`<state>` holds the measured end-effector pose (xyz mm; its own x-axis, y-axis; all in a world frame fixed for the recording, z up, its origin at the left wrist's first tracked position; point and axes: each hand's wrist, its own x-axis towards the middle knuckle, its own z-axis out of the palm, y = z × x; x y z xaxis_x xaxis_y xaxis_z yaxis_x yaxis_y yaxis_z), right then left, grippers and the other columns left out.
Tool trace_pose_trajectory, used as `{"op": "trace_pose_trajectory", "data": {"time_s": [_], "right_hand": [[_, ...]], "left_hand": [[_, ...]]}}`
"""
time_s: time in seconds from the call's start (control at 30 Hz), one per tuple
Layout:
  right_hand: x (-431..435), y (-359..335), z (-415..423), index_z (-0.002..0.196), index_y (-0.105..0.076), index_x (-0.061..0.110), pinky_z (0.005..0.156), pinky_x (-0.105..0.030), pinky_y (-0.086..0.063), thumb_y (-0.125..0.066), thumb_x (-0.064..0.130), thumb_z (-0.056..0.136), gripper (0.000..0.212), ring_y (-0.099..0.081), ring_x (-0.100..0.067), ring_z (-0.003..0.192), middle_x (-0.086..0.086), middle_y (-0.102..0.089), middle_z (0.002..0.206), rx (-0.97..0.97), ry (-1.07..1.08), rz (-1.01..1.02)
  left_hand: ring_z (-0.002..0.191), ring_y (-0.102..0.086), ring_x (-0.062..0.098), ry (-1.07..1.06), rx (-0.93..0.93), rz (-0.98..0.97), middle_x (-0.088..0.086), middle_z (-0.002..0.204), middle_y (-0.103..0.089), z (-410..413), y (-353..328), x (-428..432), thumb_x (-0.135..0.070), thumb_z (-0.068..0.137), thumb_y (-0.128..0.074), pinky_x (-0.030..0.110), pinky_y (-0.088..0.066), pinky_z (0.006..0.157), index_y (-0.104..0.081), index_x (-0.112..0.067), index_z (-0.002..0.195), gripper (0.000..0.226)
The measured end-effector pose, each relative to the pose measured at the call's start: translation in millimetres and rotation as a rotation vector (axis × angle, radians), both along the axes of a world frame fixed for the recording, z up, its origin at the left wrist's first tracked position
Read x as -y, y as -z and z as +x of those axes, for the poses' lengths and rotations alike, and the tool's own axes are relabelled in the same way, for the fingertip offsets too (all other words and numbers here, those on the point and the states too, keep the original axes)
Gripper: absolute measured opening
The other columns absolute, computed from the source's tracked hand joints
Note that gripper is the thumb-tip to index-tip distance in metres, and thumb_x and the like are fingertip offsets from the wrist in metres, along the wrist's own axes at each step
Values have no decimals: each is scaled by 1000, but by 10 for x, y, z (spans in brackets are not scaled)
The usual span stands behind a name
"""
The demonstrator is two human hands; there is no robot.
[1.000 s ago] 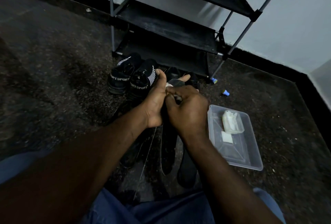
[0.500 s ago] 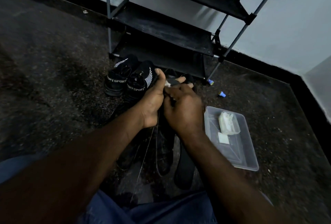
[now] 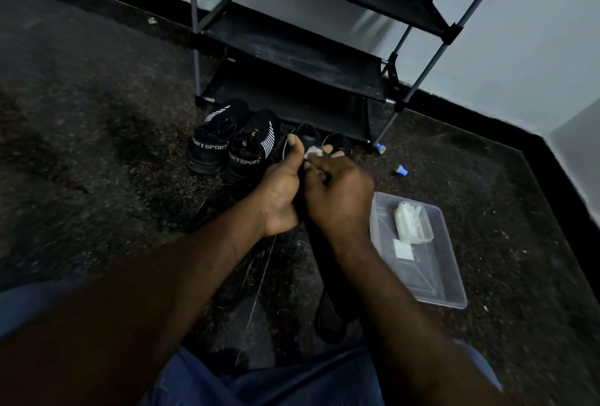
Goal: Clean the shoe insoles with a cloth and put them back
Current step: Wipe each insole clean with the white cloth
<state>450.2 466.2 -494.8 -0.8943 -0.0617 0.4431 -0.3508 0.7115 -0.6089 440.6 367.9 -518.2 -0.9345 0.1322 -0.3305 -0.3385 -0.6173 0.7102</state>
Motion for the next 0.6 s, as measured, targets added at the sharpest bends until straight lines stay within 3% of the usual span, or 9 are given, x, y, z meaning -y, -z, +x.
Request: {"op": "trace_pose_trajectory", "data": {"time_s": [0.13, 0.23, 0.33, 0.43, 0.6], "right_hand": [[-14, 42, 86, 103, -82, 24, 81, -45, -55, -64, 29, 86, 25, -68, -27, 91, 0, -77, 97, -6, -80, 77], [-72, 15, 0, 98, -80, 27, 78, -43, -48, -61, 35, 84, 25, -63, -32, 91, 0, -74, 93, -68, 37, 267], [-171, -38, -160, 97, -80, 26, 80, -44, -49, -55, 38, 85, 30, -64, -33, 93, -1, -74, 93, -38, 186, 202], [-183, -25, -193, 103, -81, 25, 85, -48, -54, -53, 40, 85, 37, -68, -31, 95, -3, -76, 96, -4, 95, 78], [-74, 79, 25, 106, -80, 29, 80, -45, -52, -60, 33, 85, 29, -64, -31, 94, -1, -75, 96, -28, -79, 152]], "left_hand": [[129, -63, 17, 6, -12, 38, 2, 140, -66, -26, -17, 63, -76, 98, -20, 37, -44, 113, -55, -15, 146, 85], [127, -64, 23, 3, -5, 22, 5, 136, -68, -12, 31, 15, -75, 98, -27, 39, -52, 102, -63, -18, 139, 79], [127, -64, 28, 27, 4, 18, 11, 136, -67, -6, 103, -41, -77, 94, -36, 43, -51, 102, -67, -20, 136, 77], [123, -66, 27, 34, 5, 45, 12, 134, -69, 5, 103, -77, -75, 94, -37, 43, -52, 102, -67, -17, 136, 78], [130, -62, 23, -2, 2, 75, 9, 139, -66, -26, 116, -38, -73, 99, -32, 39, -47, 111, -58, -14, 144, 79]]}}
